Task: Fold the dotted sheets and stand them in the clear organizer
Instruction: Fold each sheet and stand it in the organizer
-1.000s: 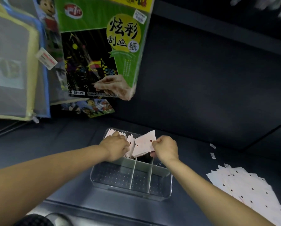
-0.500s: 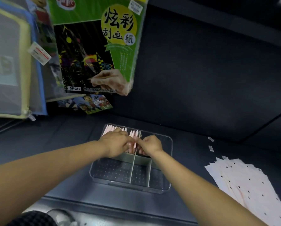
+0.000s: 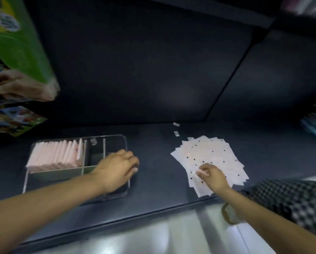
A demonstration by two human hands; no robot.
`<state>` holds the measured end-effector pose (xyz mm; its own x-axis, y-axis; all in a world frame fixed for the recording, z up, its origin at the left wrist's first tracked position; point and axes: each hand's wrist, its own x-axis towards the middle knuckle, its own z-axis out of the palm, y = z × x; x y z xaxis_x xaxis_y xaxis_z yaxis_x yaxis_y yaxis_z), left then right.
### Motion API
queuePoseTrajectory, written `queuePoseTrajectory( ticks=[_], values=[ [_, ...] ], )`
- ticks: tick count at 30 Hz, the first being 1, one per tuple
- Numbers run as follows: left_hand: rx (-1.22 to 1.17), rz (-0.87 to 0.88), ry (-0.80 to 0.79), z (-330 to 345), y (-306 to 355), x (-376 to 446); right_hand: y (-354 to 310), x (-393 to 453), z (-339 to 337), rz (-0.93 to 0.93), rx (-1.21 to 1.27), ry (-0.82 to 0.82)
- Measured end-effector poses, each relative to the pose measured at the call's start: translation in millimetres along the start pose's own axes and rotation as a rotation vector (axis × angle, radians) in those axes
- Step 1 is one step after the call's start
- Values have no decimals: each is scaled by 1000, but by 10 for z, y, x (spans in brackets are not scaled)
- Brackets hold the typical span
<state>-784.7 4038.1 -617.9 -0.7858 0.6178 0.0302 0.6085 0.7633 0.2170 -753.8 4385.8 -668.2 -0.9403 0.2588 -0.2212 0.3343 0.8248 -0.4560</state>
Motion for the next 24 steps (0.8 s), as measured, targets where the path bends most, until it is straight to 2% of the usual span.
queuePoseTrajectory(
  ticks=[3, 6, 10, 14, 19, 22, 24],
  values=[
    [-20, 42, -97, 339, 338, 85, 521, 40, -144, 115, -68, 78],
    [-27, 15, -225, 710, 570, 95, 763, 83, -161, 198, -22, 113],
    [-41, -71, -347, 1128, 756, 47, 961, 161, -132, 217, -61, 60],
    [-16, -115, -360, 1286, 842, 24, 1140, 185, -70, 108, -187, 98],
    [2, -140, -370, 1322, 890, 34, 1156, 160, -112, 89, -119, 211],
    [-26, -162, -391, 1280, 900, 92, 1012, 114, -123, -44, -75, 318],
    [-89, -192, -386, 1191, 927, 175, 785, 66, -94, -159, -45, 297]
  ],
)
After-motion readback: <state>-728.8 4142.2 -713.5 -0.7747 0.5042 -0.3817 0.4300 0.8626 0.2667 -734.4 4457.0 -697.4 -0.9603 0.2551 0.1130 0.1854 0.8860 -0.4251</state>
